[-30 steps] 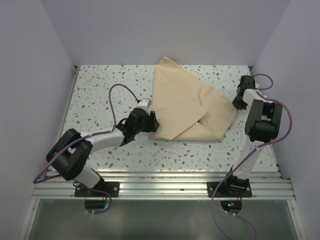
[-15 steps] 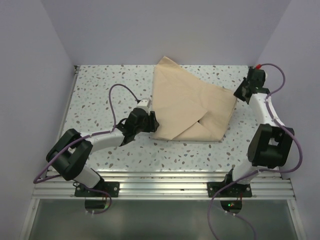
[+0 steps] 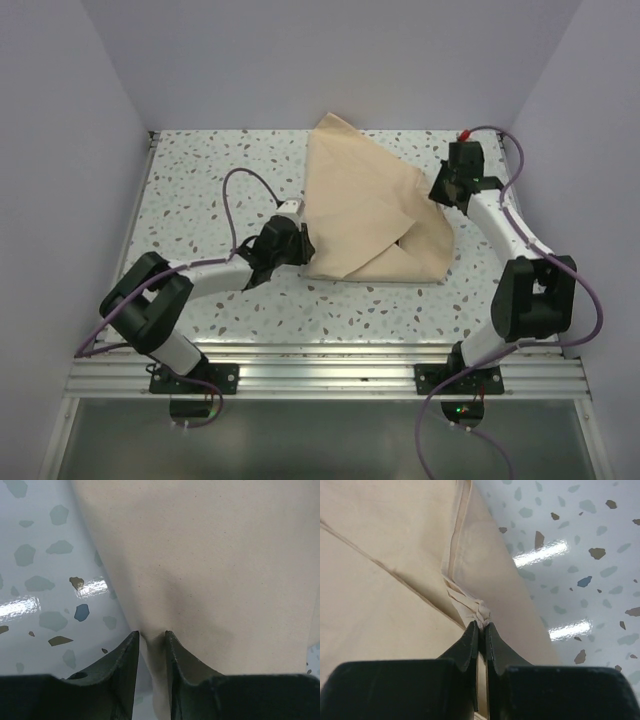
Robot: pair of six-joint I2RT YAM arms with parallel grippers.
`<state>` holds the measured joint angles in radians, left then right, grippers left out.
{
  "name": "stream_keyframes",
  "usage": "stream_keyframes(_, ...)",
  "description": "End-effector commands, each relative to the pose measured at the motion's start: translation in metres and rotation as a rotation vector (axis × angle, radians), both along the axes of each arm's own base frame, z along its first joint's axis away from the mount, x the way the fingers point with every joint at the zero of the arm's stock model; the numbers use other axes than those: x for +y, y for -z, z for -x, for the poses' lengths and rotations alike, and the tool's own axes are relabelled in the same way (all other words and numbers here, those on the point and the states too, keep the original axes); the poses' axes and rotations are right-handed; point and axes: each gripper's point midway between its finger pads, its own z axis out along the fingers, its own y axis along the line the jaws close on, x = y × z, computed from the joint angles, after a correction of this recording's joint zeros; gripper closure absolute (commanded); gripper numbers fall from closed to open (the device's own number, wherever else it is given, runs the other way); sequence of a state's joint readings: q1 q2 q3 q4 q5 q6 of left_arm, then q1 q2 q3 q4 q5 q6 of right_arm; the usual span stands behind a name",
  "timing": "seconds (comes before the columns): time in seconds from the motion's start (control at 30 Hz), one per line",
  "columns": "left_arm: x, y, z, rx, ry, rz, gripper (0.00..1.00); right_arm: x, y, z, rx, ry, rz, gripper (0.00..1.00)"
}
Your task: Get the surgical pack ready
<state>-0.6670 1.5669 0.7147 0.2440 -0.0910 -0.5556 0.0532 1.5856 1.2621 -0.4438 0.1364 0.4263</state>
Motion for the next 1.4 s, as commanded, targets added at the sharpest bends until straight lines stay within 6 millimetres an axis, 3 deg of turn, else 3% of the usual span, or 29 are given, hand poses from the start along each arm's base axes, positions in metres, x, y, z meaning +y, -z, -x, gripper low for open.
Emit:
stream_keyframes(0.0, 0.001, -0.003, -0.011, -0.016, -0.01, -0.023, 0.69, 0.027, -0.042, -0.006, -0.097, -0.05, 0.0, 1.0)
stream_keyframes(0.13, 0.001, 0.002, -0.011, -0.005, -0.012, -0.031, 0.69, 0.059, -0.059, -0.011, -0.122, -0.109, -0.021, 1.0)
stream_keyframes(0.27, -0.001, 0.001, -0.012, -0.011, -0.006, -0.026, 0.69, 0.106, -0.078, -0.018, -0.157, -0.19, -0.044, 1.0)
stream_keyframes(0.3, -0.001, 0.001, -0.012, -0.013, -0.003, -0.027, 0.69, 0.117, -0.093, -0.022, -0.188, -0.204, -0.056, 1.0)
stream_keyframes(0.37, -0.002, -0.001, -0.012, -0.019, 0.003, -0.026, 0.69, 0.145, -0.092, -0.025, -0.179, -0.25, -0.057, 1.0)
stream_keyframes(0.4, -0.002, 0.0, -0.012, -0.02, 0.007, -0.031, 0.7, 0.156, -0.103, -0.029, -0.206, -0.261, -0.067, 1.0)
stream_keyframes(0.47, -0.002, -0.001, -0.013, -0.025, 0.012, -0.032, 0.7, 0.188, -0.095, -0.031, -0.189, -0.311, -0.072, 1.0)
stream_keyframes(0.53, -0.002, -0.002, -0.012, -0.029, 0.015, -0.034, 0.71, 0.217, -0.107, -0.031, -0.214, -0.352, -0.092, 1.0)
stream_keyframes(0.67, -0.003, -0.003, -0.013, -0.037, 0.023, -0.032, 0.72, 0.258, -0.102, -0.032, -0.225, -0.383, -0.11, 1.0)
stream_keyframes(0.93, -0.002, -0.005, -0.014, -0.051, 0.024, -0.039, 0.73, 0.319, -0.059, -0.028, -0.196, -0.41, -0.165, 1.0)
stream_keyframes(1.37, 0.002, -0.002, -0.013, -0.052, 0.011, -0.042, 0.72, 0.373, 0.037, -0.003, -0.045, -0.454, -0.275, 1.0)
